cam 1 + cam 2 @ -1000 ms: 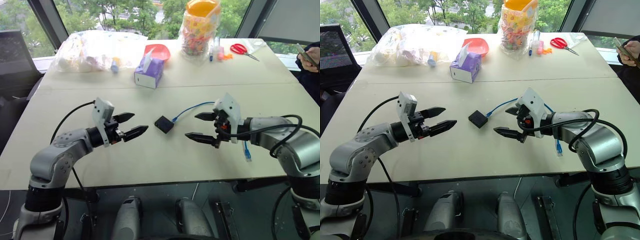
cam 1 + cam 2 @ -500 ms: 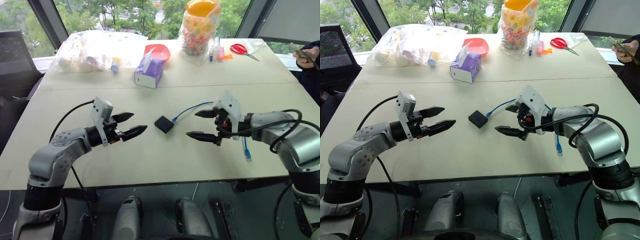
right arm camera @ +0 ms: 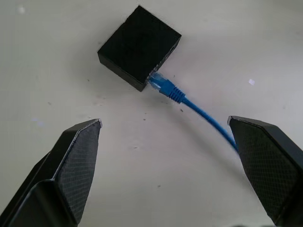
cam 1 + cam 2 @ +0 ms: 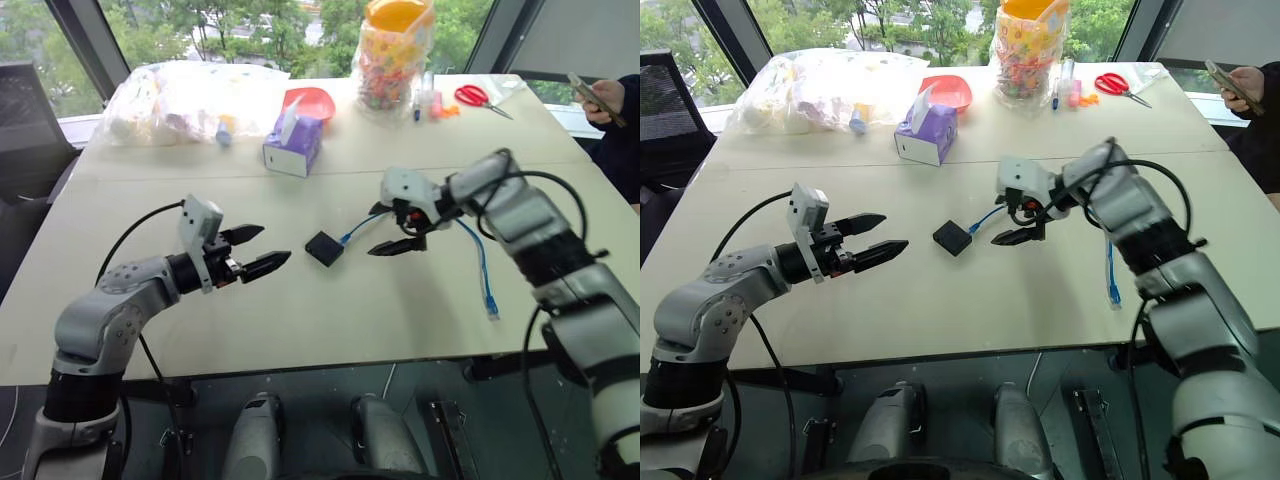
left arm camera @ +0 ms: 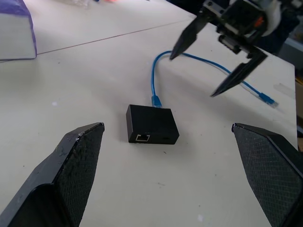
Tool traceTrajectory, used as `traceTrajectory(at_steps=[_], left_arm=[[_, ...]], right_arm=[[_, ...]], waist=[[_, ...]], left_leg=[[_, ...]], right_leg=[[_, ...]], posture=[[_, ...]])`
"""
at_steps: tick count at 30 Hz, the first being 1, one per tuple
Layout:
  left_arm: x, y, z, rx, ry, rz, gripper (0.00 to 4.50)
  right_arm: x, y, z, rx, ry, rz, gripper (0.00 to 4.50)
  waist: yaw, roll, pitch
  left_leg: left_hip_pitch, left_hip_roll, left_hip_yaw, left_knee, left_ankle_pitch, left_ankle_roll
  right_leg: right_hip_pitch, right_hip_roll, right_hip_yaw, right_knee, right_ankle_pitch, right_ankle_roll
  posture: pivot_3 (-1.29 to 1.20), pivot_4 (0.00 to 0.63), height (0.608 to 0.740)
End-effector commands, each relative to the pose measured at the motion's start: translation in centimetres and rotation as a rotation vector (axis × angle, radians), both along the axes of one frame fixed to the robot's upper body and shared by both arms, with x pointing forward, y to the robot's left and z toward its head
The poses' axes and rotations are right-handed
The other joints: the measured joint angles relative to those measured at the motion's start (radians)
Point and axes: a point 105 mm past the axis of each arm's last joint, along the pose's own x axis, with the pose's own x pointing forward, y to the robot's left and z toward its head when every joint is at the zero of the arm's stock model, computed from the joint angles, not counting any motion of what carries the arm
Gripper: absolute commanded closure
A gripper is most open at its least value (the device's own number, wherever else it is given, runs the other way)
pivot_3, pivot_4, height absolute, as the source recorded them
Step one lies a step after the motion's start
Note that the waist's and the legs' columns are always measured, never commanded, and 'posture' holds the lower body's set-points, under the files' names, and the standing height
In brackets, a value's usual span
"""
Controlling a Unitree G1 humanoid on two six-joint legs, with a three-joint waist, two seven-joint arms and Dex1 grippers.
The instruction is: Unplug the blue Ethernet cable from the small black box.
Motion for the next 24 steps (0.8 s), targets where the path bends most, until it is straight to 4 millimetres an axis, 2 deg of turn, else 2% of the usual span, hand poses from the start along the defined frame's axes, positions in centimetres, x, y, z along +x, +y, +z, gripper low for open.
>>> traceTrajectory(at_steps=[1,7,14,17,24], left_arm=[[-0.6,0.1,1.1,0.021,-0.066,0.003,0.01],[-1.1,0.2,1.2,0.027,-0.077,0.023,0.01],[-1.3,0.1,1.4,0.025,-0.09,0.046,0.01],[-1.3,0.1,1.4,0.023,-0.093,0.052,0.0],[-1.0,0.3,1.3,0.024,-0.092,0.062,0.0]], right_arm=[[1.2,1.8,0.4,-0.055,-0.033,0.072,0.0],[2.2,3.1,-0.8,-0.191,-0.081,0.132,0.0],[2.4,2.9,-2.5,-0.375,-0.119,0.195,0.0],[2.3,3.3,-2.8,-0.377,-0.102,0.201,0.81],[1.8,4.4,-3.3,-0.363,-0.083,0.228,4.31]], waist=[[0.0,0.0,0.0],[0.008,0.0,0.0],[-0.001,0.001,0.0],[-0.001,0.0,0.0],[-0.016,0.0,0.0]], left_leg=[[0.0,0.0,0.0,0.0,0.0,0.0],[-0.001,0.0,0.0,-0.001,0.0,0.0],[0.001,0.0,0.0,-0.001,0.0,-0.001],[0.004,0.0,0.0,-0.001,0.0,-0.001],[0.01,0.0,0.0,-0.001,0.001,-0.002]], right_leg=[[0.0,0.0,0.0,0.0,0.0,0.001],[0.0,0.0,0.0,0.0,0.001,0.003],[0.0,0.0,0.0,0.002,0.001,0.001],[0.002,0.0,0.0,0.002,0.001,0.001],[0.007,0.0,0.0,0.003,0.0,-0.001]], posture=[[0.0,0.15,0.735],[0.0,0.15,0.735],[0.0,0.15,0.735],[0.0,0.15,0.735],[0.0,0.15,0.735]])
